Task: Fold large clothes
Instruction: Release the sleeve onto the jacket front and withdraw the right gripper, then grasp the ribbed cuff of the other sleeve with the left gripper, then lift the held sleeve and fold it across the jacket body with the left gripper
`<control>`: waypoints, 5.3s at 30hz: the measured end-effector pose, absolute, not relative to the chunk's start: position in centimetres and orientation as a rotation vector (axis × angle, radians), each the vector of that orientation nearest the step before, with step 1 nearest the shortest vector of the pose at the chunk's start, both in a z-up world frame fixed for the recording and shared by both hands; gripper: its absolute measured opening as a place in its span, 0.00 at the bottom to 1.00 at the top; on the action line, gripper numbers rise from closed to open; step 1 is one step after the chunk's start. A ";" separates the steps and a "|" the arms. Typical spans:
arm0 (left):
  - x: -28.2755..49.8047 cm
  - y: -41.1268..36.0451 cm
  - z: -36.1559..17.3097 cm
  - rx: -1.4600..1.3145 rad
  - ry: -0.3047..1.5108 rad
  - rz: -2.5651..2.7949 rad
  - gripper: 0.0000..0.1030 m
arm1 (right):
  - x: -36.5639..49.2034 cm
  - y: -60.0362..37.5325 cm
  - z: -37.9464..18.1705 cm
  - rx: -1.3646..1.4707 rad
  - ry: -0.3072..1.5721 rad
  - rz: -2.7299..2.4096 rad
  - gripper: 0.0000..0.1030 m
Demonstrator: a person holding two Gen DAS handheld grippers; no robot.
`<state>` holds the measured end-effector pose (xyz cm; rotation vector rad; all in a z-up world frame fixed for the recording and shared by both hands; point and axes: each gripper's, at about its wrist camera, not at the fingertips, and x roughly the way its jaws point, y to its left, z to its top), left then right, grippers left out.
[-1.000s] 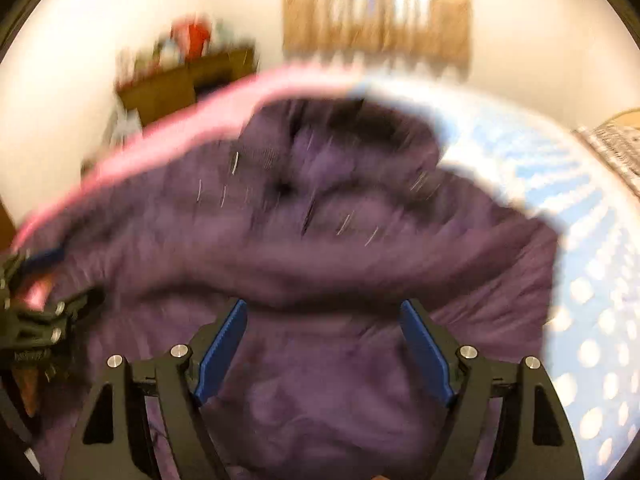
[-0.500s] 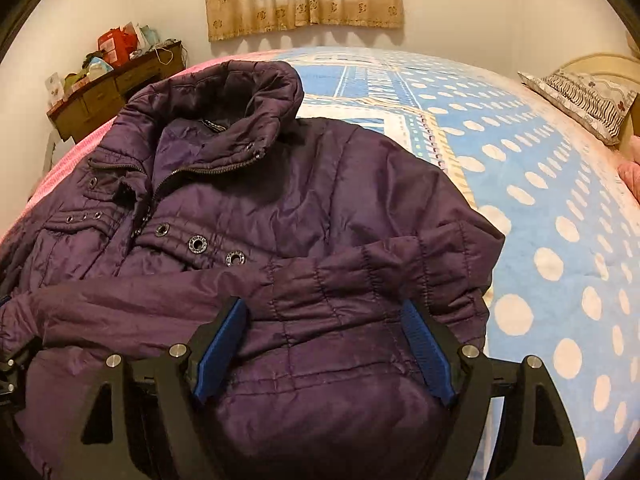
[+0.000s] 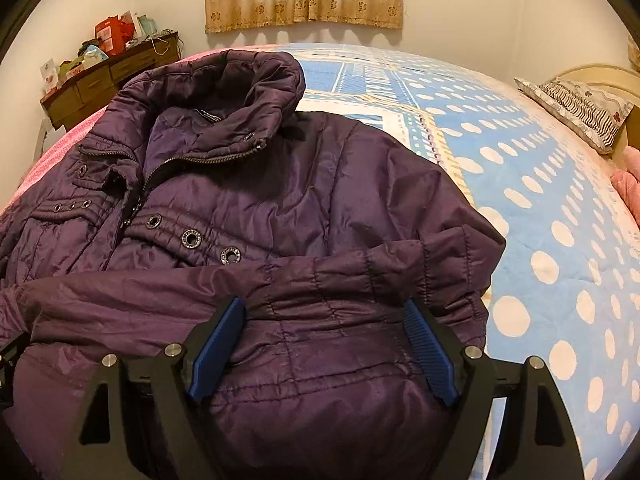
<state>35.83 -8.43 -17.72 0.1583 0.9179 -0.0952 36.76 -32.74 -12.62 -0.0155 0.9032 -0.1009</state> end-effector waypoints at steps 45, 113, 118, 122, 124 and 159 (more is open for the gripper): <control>15.3 21.7 -12.4 -0.074 0.745 0.327 1.00 | 29.0 -25.1 -11.9 -0.083 0.892 0.074 0.84; 34.0 -18.7 -5.6 0.099 0.589 -0.391 0.56 | 23.4 -36.8 -10.6 0.662 0.491 0.099 0.90; 31.2 -18.3 -7.7 0.186 0.577 -0.447 0.81 | 23.6 -37.6 -11.3 0.735 0.481 0.100 0.91; 30.2 -13.6 -7.2 0.263 0.498 -0.396 1.00 | 23.9 -37.1 -11.1 0.715 0.488 0.095 0.92; 31.3 -10.5 -8.2 0.349 0.482 -0.309 1.00 | 23.9 -37.1 -11.0 0.710 0.491 0.092 0.92; 35.6 -1.5 -6.9 0.187 0.560 -0.060 1.00 | 25.1 -29.3 0.2 0.225 0.489 0.063 0.87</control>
